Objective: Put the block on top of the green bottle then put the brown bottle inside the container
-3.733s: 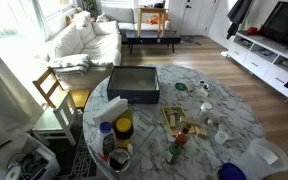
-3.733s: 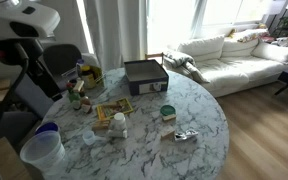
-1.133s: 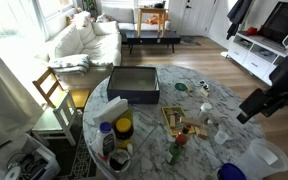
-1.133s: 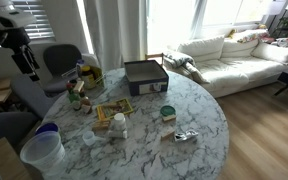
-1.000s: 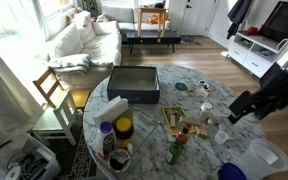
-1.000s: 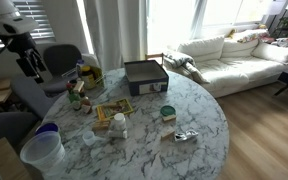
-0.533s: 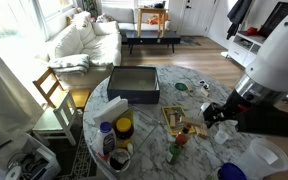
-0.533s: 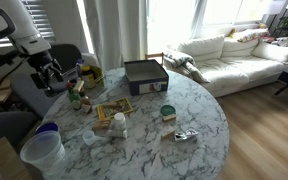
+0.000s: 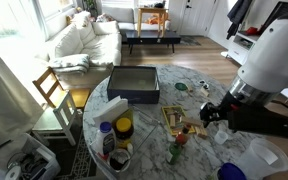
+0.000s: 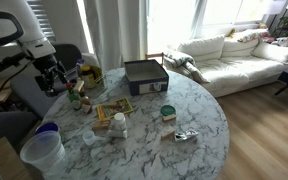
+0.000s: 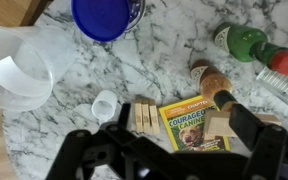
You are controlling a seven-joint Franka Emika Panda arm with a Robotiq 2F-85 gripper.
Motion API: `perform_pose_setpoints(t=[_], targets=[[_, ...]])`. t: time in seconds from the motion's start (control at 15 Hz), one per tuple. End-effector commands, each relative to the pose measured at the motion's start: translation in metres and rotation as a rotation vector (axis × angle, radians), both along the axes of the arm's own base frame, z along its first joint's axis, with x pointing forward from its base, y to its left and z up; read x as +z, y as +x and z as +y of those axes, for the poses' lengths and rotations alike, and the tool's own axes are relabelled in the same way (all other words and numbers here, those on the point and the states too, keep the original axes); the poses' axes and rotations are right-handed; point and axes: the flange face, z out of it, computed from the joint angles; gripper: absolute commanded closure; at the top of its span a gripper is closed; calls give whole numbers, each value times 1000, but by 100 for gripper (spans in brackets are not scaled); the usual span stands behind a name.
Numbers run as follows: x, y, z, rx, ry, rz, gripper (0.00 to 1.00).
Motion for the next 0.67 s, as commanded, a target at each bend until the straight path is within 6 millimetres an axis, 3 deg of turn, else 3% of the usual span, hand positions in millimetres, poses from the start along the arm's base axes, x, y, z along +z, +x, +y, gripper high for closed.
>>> perform_pose_setpoints(t=[0.0, 0.6], targets=[[-9, 8, -4, -28, 23, -13, 0], [-23, 39, -1, -20, 88, -57, 0]])
